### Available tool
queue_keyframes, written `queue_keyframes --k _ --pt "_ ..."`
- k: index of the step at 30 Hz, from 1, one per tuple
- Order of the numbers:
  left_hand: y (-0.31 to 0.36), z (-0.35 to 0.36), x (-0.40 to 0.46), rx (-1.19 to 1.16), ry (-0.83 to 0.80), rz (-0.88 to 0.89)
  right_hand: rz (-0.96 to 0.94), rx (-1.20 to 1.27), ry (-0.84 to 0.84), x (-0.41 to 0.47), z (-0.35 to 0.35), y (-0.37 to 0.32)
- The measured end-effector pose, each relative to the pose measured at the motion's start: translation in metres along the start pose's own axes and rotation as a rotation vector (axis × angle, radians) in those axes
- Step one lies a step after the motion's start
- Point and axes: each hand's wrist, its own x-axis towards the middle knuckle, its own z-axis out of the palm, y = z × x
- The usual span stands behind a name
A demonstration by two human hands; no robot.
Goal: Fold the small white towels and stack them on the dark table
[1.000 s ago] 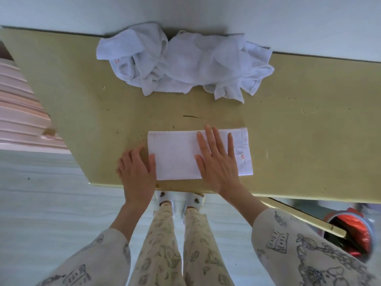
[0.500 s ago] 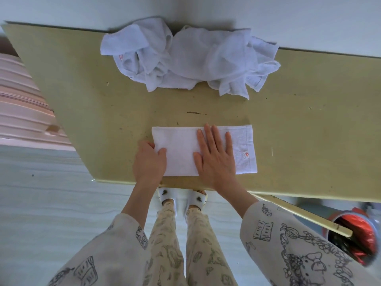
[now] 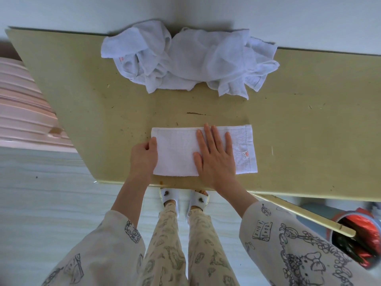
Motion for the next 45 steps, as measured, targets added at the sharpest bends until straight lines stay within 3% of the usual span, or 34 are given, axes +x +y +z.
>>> queue_keyframes --k 6,10,14,24,27,33,36,39,45 --pt "-0.009 0.0 0.003 0.106 0.081 0.071 -0.001 -0.004 -0.009 0.0 0.0 0.0" --pt "-0.006 0.002 -0.002 0.264 0.149 0.235 0.0 0.001 -0.017 -0.001 0.0 0.0" --pt "-0.004 0.005 -0.008 0.26 0.224 0.367 0.003 0.003 -0.008 -0.001 0.001 0.0" --pt "0.013 -0.001 -0.012 0.211 0.156 0.329 0.007 0.098 -0.08 0.002 -0.007 0.0" --pt "0.032 -0.008 -0.02 0.034 -0.028 0.254 0.074 0.355 -0.093 0.003 -0.021 0.0" --pt "0.114 -0.003 -0.07 -0.105 -0.272 0.387 0.652 1.511 -0.112 0.008 -0.092 0.011" --pt "0.14 0.026 -0.094 -0.084 -0.392 0.483 0.806 1.902 -0.132 0.007 -0.113 0.034" --pt "0.144 0.066 -0.101 -0.096 -0.492 0.447 0.927 2.021 -0.067 0.0 -0.123 0.064" --pt "0.118 0.105 -0.087 -0.146 -0.724 0.206 1.105 1.964 -0.003 -0.017 -0.11 0.105"
